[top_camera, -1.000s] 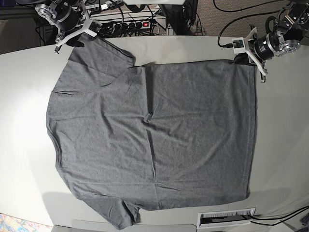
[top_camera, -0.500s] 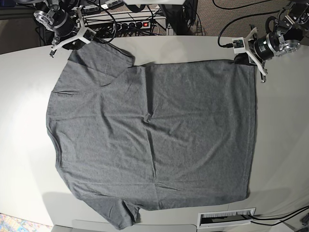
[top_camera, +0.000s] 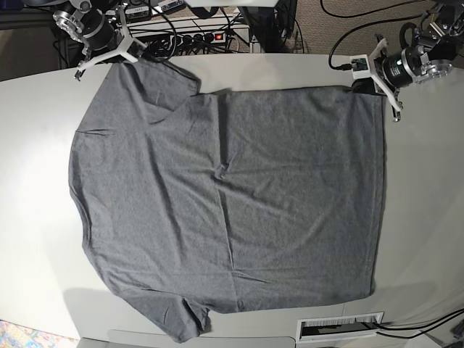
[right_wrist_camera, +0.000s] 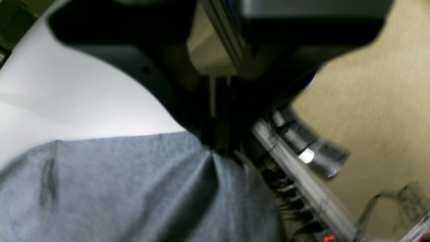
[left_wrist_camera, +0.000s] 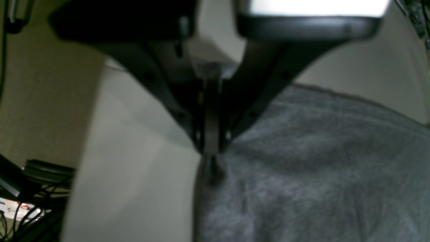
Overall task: Fold the T-shirt properly
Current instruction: 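Pull the shirt by its shoulders toward the arms to straighten it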
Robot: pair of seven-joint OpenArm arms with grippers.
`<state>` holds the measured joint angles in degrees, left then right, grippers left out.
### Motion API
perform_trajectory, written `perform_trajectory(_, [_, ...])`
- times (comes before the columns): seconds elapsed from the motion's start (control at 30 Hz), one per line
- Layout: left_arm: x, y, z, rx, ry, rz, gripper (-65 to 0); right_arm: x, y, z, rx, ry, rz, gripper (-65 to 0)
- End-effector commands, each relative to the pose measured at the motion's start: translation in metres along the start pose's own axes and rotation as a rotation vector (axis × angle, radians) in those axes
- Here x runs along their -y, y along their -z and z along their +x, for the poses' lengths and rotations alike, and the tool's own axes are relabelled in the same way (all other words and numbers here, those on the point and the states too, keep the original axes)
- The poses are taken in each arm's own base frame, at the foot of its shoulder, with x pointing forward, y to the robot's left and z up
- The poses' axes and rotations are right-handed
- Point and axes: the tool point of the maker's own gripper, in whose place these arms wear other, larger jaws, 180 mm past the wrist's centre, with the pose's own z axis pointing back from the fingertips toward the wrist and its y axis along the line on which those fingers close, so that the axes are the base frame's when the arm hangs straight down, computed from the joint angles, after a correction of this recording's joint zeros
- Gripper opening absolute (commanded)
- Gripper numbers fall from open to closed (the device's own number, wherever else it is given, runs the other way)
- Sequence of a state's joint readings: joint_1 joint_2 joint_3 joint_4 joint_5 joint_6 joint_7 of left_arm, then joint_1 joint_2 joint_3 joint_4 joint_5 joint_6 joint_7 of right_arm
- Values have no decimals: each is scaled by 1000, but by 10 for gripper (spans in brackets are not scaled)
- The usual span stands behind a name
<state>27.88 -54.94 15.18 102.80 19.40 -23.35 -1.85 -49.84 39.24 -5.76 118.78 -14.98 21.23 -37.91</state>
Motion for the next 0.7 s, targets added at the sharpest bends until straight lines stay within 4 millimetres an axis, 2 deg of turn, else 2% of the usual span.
perform_trajectory(0.0, [25, -5, -16, -71, 22, -99, -650, -2, -5, 0, 0, -17, 6, -650])
perform_trajectory(0.17, [44, -11, -24, -101, 25, -145, -650, -14, -11, -13, -51, -57, 22, -650])
perform_trajectory(0.43, [89, -28, -25, -138, 78, -249, -650, -21, -33, -7, -66, -121, 10, -650])
perform_trajectory(0.57, [95, -40, -28, -195, 122, -219, -650, -22, -47, -3, -76, -155, -5, -650])
perform_trajectory(0.67, [92, -46, -31, -230, 174, -189, -650, -11, -55, 1, -72, -167, -51, -650])
